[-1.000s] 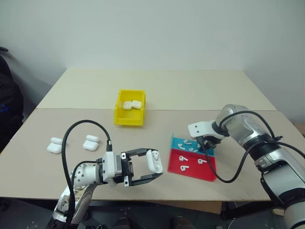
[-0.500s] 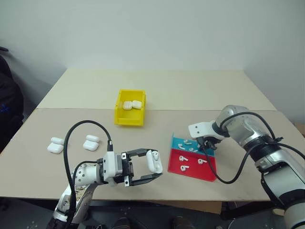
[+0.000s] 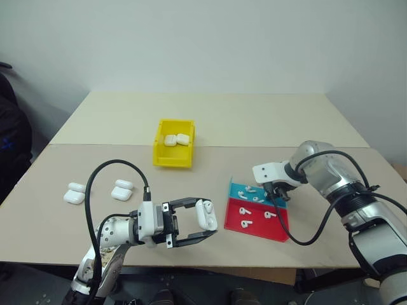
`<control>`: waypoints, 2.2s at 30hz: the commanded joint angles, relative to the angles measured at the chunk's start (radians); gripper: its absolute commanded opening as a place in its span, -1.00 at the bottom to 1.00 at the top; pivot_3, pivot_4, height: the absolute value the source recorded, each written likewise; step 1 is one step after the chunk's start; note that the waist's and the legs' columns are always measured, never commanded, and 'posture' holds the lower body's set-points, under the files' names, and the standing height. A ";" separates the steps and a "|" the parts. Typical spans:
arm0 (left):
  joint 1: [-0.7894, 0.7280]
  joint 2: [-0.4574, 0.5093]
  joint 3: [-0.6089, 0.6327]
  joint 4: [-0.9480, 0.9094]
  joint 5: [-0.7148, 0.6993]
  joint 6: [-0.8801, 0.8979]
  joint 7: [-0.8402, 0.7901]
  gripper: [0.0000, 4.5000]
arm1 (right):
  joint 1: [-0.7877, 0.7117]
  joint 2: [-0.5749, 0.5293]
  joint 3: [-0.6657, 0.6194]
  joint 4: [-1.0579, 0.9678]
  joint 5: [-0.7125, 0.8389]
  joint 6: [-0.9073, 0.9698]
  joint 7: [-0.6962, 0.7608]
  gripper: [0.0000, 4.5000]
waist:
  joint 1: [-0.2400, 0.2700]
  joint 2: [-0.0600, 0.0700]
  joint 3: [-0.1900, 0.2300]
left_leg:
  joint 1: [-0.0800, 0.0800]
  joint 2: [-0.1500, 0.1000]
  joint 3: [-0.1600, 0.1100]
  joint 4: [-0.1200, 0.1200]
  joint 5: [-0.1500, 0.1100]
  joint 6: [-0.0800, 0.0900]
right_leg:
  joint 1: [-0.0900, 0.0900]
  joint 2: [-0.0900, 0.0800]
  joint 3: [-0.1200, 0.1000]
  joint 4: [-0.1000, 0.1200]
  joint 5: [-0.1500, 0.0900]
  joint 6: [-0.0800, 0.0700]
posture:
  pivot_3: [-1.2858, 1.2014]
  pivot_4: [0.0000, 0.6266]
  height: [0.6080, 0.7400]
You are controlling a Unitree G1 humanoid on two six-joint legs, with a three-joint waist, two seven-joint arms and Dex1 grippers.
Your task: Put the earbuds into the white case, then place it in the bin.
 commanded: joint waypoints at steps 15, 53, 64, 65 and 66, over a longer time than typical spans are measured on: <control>-0.245 -0.069 0.010 0.083 -0.125 0.070 -0.019 0.24 | 0.149 0.149 -1.031 -0.906 0.793 1.007 -0.300 -0.52 | 0.014 0.000 0.000 | 0.001 0.000 -0.002 0.001 0.000 0.000 | 0.002 0.001 -0.001 0.000 0.000 0.000 | 0.03 -0.52 1.00; -0.375 -0.132 0.004 0.137 -0.143 0.149 -0.080 0.24 | 0.491 0.216 -0.880 -1.146 1.697 0.846 -0.943 -0.52 | -0.004 0.001 -0.001 | -0.001 -0.001 -0.006 0.001 0.000 0.001 | 0.003 0.001 -0.002 -0.001 0.001 0.001 | 0.03 -0.52 1.00; -0.365 -0.147 0.006 0.139 -0.136 0.140 -0.077 0.24 | 0.545 0.130 -0.784 -1.151 1.645 0.694 -0.927 -0.52 | -0.003 0.001 0.000 | -0.001 -0.001 -0.006 0.001 0.000 0.001 | 0.003 0.001 -0.002 -0.002 0.001 0.001 | 0.03 -0.52 1.00; -0.365 -0.147 0.007 0.139 -0.135 0.140 -0.078 0.24 | 0.549 0.125 -0.776 -1.151 1.640 0.684 -0.925 -0.52 | -0.003 0.001 0.000 | -0.001 -0.001 -0.006 0.001 0.000 0.001 | 0.003 0.001 -0.002 -0.002 0.000 0.001 | 0.03 -0.52 1.00; -0.366 -0.147 0.007 0.139 -0.134 0.139 -0.078 0.24 | 0.554 0.119 -0.769 -1.151 1.631 0.673 -0.921 -0.52 | -0.003 0.001 0.000 | -0.001 -0.001 -0.006 0.001 0.000 0.001 | 0.002 0.001 -0.002 -0.002 0.000 0.001 | 0.03 -0.52 1.00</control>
